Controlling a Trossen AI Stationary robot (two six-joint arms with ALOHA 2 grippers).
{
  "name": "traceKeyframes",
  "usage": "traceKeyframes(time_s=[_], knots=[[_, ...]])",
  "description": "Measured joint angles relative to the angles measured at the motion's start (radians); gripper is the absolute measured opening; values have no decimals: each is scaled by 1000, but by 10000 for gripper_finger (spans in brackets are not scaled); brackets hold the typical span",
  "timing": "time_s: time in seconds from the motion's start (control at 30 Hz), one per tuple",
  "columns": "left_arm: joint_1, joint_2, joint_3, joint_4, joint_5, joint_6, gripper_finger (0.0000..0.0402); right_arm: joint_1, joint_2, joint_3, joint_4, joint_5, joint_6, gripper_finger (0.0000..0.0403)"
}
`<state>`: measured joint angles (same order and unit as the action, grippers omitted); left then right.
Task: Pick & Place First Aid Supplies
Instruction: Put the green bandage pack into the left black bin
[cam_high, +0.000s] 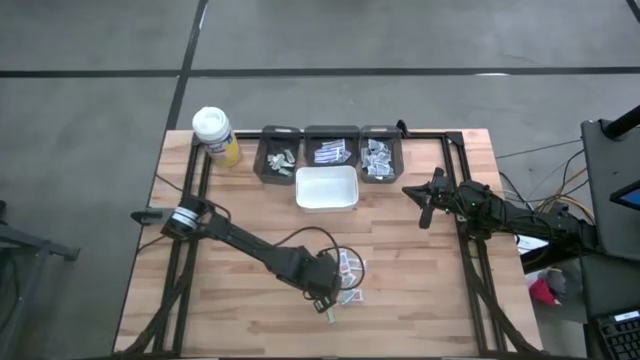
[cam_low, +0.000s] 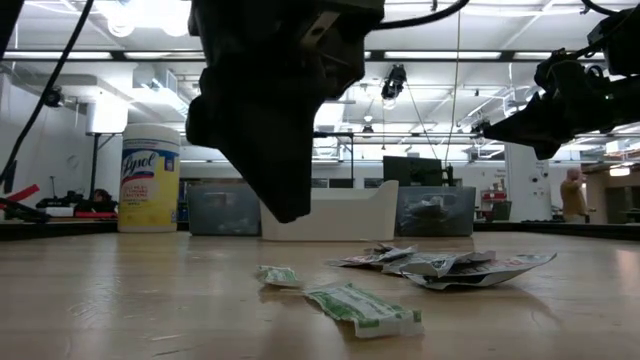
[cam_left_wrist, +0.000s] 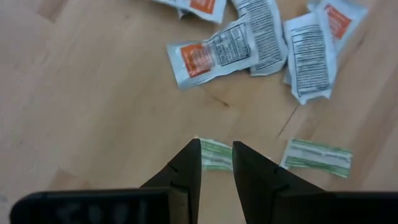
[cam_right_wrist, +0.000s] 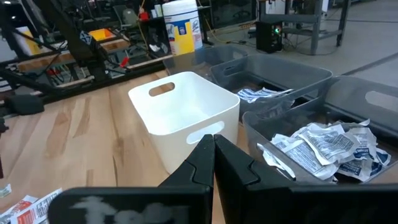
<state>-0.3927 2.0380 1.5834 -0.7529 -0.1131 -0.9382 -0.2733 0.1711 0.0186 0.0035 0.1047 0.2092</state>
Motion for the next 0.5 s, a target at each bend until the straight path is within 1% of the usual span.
traceKeyframes(time_s=[0.13, 0.33, 0.5], knots=[[4, 5, 0, 0, 0, -25, 85, 0, 0, 0, 0, 0, 0, 8], [11, 5, -2, -1, 2, -12, 85, 0, 1, 0, 0, 0, 0, 8], [13, 6, -13, 1, 30, 1, 85, 0, 1, 0, 0, 0, 0, 8]])
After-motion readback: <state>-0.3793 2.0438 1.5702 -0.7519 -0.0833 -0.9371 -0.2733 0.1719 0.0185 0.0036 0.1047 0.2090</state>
